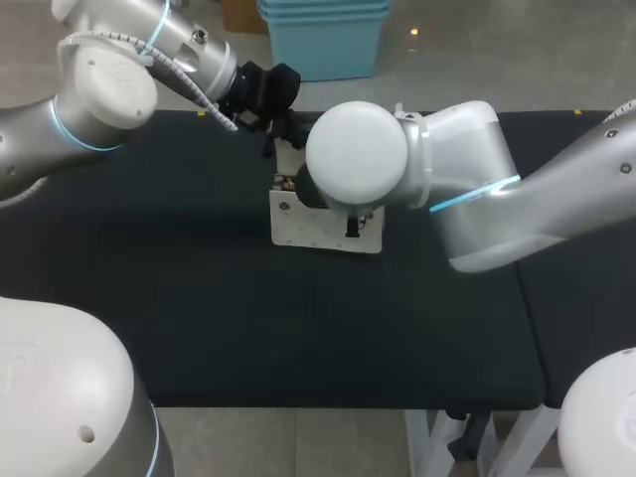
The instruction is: Pick up the bag, open it, inspect its contents, close it, and place it on the opposite side
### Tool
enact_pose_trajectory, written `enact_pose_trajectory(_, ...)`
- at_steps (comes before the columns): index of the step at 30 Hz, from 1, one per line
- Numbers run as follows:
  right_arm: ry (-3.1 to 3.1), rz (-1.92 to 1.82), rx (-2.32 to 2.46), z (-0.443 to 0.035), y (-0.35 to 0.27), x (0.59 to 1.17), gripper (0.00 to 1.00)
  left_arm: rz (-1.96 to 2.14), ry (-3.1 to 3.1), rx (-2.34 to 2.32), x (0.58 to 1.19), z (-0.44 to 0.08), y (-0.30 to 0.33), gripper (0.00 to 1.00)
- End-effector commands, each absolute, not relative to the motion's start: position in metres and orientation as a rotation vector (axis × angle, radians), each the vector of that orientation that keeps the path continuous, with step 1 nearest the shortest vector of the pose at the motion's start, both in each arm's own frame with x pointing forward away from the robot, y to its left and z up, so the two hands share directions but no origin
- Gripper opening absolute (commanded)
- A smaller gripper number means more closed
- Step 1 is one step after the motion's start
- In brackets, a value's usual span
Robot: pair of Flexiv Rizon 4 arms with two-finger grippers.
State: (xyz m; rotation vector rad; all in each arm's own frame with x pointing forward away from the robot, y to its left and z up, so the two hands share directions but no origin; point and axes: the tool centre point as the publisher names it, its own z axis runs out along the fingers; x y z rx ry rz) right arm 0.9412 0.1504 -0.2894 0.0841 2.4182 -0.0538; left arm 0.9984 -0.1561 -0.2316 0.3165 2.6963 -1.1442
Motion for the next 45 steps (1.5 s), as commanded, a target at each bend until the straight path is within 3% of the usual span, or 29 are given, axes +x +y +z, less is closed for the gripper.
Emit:
enact_pose_trajectory(1,2.391,-0.066,0.090,-0.289,0.152,0.952,0.00,-1.152,2.691,0.332,0.996,-0.229,-0.156,0.00)
enact_pose_trajectory(45,2.501,-0.118,0.059,-0.314,0.149,0.990,0.00,-1.279,2.712,0.328,0.991,-0.233,-0.153,0.00)
